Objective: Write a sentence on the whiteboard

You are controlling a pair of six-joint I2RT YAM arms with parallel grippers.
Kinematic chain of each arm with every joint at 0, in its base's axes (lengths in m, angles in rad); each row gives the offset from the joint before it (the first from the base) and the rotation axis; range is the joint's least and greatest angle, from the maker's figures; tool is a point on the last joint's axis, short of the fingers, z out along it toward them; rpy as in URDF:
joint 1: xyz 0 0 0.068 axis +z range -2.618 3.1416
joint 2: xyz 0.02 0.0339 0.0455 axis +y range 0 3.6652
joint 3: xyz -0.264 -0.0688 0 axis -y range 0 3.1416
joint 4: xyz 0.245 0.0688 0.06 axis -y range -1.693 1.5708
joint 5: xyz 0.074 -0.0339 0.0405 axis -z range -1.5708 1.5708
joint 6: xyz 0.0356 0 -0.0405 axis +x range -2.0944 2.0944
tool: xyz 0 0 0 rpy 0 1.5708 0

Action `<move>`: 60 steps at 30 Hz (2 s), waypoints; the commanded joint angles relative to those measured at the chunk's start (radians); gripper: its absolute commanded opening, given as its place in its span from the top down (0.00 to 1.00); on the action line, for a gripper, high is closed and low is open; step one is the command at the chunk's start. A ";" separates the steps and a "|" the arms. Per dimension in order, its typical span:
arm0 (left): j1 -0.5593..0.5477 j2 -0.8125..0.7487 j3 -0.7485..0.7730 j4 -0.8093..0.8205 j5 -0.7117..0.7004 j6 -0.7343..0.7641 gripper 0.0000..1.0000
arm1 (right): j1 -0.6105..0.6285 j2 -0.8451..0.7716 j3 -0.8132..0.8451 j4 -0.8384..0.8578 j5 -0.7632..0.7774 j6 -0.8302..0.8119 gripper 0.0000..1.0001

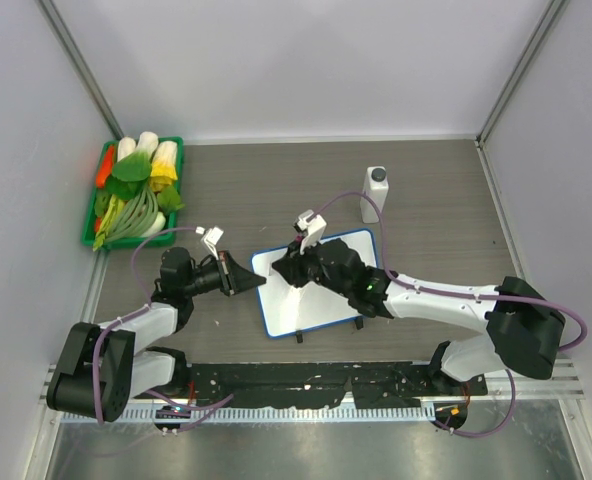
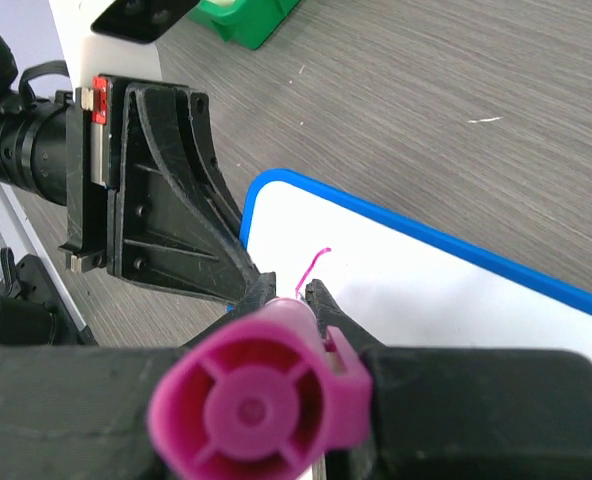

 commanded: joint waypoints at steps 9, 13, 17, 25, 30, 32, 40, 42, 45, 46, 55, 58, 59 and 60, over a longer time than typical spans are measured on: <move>-0.003 -0.021 -0.015 0.008 -0.030 0.033 1.00 | 0.016 -0.063 0.024 0.007 0.038 -0.007 0.99; -0.005 -0.026 -0.017 0.006 -0.032 0.033 1.00 | 0.016 -0.089 0.045 0.039 0.039 0.002 0.99; -0.005 -0.027 -0.018 0.006 -0.032 0.033 1.00 | 0.016 -0.066 0.075 0.040 0.050 0.012 0.99; -0.002 -0.040 -0.020 -0.002 -0.035 0.036 1.00 | 0.014 -0.003 0.143 -0.010 0.121 0.010 0.99; -0.003 -0.040 -0.018 -0.006 -0.033 0.040 1.00 | 0.016 -0.001 0.138 -0.022 0.133 0.007 0.99; -0.003 -0.038 -0.017 -0.006 -0.033 0.040 1.00 | 0.016 -0.001 0.134 -0.033 0.138 0.003 0.99; -0.002 -0.041 -0.018 -0.005 -0.036 0.040 1.00 | 0.016 -0.009 0.098 -0.035 0.141 -0.001 0.99; -0.002 -0.040 -0.017 -0.005 -0.035 0.038 1.00 | 0.016 -0.006 0.094 -0.041 0.147 -0.004 0.99; -0.003 -0.038 -0.017 -0.006 -0.035 0.040 1.00 | 0.016 -0.010 0.080 -0.036 0.145 0.002 0.99; -0.002 -0.037 -0.017 -0.005 -0.035 0.040 1.00 | 0.016 -0.017 0.077 -0.036 0.145 0.001 0.99; -0.003 -0.035 -0.017 -0.005 -0.035 0.040 1.00 | 0.016 -0.015 0.052 -0.016 0.177 0.012 0.99; -0.002 -0.038 -0.018 -0.006 -0.035 0.040 1.00 | 0.016 -0.020 0.054 -0.024 0.194 0.007 0.99; -0.002 -0.038 -0.018 -0.006 -0.035 0.040 1.00 | 0.016 -0.023 0.054 -0.027 0.202 0.009 0.99; -0.003 -0.038 -0.017 -0.006 -0.035 0.040 1.00 | 0.016 -0.023 0.052 -0.033 0.213 0.007 0.99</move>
